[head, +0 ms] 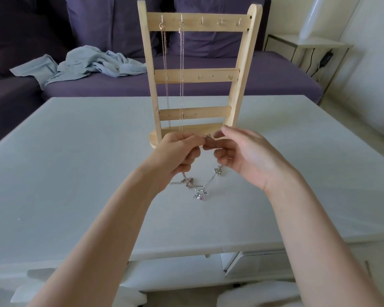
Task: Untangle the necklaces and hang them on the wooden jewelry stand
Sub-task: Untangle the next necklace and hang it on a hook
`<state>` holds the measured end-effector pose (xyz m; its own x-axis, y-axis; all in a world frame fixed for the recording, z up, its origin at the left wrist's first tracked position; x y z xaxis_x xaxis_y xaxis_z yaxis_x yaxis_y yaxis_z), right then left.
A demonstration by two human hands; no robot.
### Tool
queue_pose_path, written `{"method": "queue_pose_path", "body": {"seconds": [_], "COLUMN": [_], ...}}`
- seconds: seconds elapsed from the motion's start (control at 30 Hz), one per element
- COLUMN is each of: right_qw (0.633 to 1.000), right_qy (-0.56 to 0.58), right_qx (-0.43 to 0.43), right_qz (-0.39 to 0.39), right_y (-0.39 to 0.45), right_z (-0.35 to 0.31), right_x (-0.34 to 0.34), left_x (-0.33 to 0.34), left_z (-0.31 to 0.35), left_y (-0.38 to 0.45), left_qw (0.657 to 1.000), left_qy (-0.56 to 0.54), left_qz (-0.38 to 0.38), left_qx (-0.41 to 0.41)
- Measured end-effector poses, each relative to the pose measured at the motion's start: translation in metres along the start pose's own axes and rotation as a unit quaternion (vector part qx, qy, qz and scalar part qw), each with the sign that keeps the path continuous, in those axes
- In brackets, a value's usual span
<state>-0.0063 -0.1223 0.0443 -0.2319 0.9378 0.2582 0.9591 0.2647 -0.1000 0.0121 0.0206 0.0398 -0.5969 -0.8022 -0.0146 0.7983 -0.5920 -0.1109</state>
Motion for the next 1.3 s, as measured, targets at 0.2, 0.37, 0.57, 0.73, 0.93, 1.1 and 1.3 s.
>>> {"method": "queue_pose_path", "body": {"seconds": [0.2, 0.37, 0.57, 0.73, 0.93, 1.1, 1.3], "right_qw": [0.968, 0.952, 0.965, 0.967, 0.970, 0.975, 0.992], "right_qy": [-0.247, -0.300, -0.257, -0.252, -0.239, -0.217, -0.124], "right_qx": [-0.002, -0.028, -0.036, -0.011, -0.017, -0.019, -0.029], "right_qz": [0.050, 0.046, 0.044, 0.029, 0.039, 0.038, 0.006], "right_y": [-0.003, -0.004, -0.002, -0.003, -0.004, -0.004, -0.004], "right_z": [0.001, -0.001, -0.003, -0.002, 0.000, 0.000, -0.001], "right_x": [-0.007, -0.005, -0.004, -0.003, -0.006, -0.005, -0.004], "left_x": [-0.006, -0.003, 0.010, 0.006, 0.007, 0.007, 0.004], "left_z": [-0.004, -0.006, -0.013, -0.011, -0.008, -0.006, -0.005], "left_y": [0.002, 0.004, 0.006, 0.005, 0.004, 0.003, 0.001], "left_qw": [0.994, 0.992, 0.995, 0.980, 0.990, 0.994, 0.991], "left_qy": [-0.028, 0.032, -0.064, -0.186, -0.119, -0.073, -0.123], "left_qz": [0.103, 0.108, 0.034, 0.053, 0.076, 0.085, 0.044], "left_qx": [-0.023, -0.054, -0.069, -0.043, -0.006, 0.013, 0.009]}}
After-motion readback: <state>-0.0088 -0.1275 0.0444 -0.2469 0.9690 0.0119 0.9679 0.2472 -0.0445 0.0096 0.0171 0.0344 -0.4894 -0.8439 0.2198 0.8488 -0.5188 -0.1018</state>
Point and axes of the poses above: each hand's wrist, its own y-axis towards the middle knuckle, its own x-axis out of the palm, z = x × y, the point moved 1 cm from there along y, towards the middle knuckle, and after that the axes turned 15 degrees about -z, right-handed, at the moved point
